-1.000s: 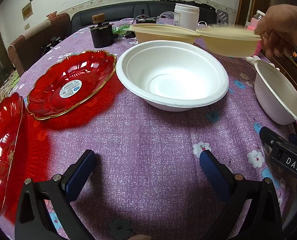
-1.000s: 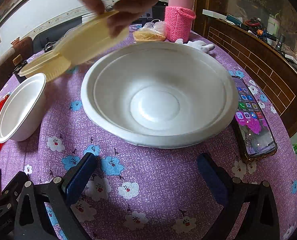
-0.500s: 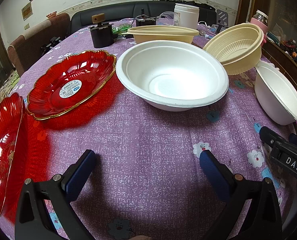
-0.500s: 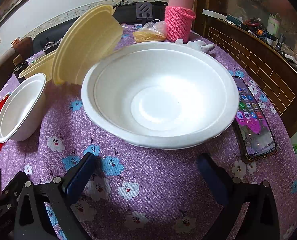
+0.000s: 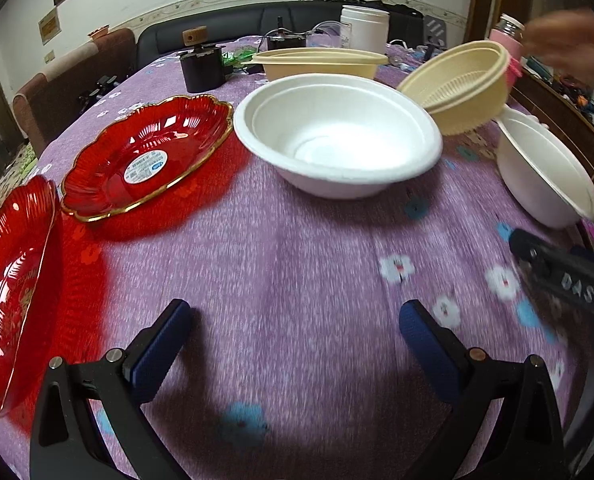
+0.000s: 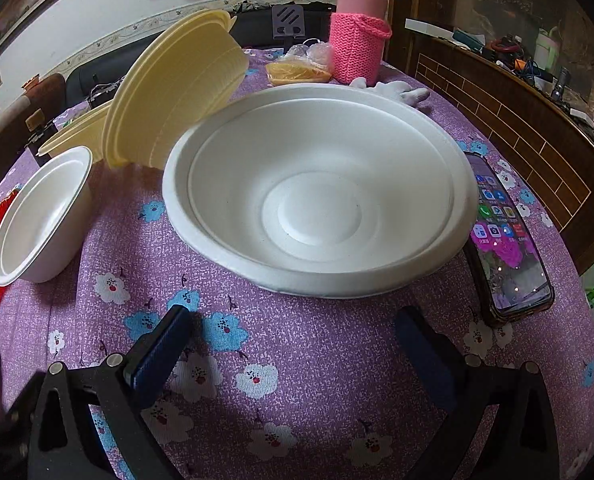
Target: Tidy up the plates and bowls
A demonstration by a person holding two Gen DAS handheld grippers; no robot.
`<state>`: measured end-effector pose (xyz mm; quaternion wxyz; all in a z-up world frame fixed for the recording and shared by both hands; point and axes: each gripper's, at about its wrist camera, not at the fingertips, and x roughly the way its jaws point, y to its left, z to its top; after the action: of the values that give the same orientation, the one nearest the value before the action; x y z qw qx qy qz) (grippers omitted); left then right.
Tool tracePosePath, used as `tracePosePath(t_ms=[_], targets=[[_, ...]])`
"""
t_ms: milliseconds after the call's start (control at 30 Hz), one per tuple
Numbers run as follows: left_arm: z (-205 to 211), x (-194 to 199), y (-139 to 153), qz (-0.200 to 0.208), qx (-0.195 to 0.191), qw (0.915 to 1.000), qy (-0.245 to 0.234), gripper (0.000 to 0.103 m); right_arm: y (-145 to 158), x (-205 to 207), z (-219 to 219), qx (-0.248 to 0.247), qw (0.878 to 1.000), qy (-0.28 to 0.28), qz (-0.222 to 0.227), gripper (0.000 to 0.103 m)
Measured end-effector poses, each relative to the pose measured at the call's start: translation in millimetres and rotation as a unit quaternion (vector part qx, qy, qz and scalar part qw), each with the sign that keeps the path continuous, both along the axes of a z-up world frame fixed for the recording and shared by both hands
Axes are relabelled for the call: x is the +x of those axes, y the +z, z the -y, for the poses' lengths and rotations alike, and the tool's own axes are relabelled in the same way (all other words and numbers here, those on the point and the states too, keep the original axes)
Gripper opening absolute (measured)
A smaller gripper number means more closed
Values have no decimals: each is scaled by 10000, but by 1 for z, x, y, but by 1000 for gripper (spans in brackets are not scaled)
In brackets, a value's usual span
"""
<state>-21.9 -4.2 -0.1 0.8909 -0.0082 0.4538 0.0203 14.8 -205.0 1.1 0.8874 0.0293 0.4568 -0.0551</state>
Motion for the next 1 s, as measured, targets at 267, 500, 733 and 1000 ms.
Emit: tracePosePath(t_ms=[267,500,733,1000], targets=[[1,1,0,3,6,10000,-17,103,1,-1,0,-1,10000,0,3,102],[1,1,0,1,10,10000,-18,103,1,-2,-2,1,10000,0,1,102],[1,1,0,0,18,10000,-12,103,1,-1,-2,1,10000,0,1,102],[2,-4,-1,-5,24,10000,44,103,1,-1,-2,1,10000,0,1,102]])
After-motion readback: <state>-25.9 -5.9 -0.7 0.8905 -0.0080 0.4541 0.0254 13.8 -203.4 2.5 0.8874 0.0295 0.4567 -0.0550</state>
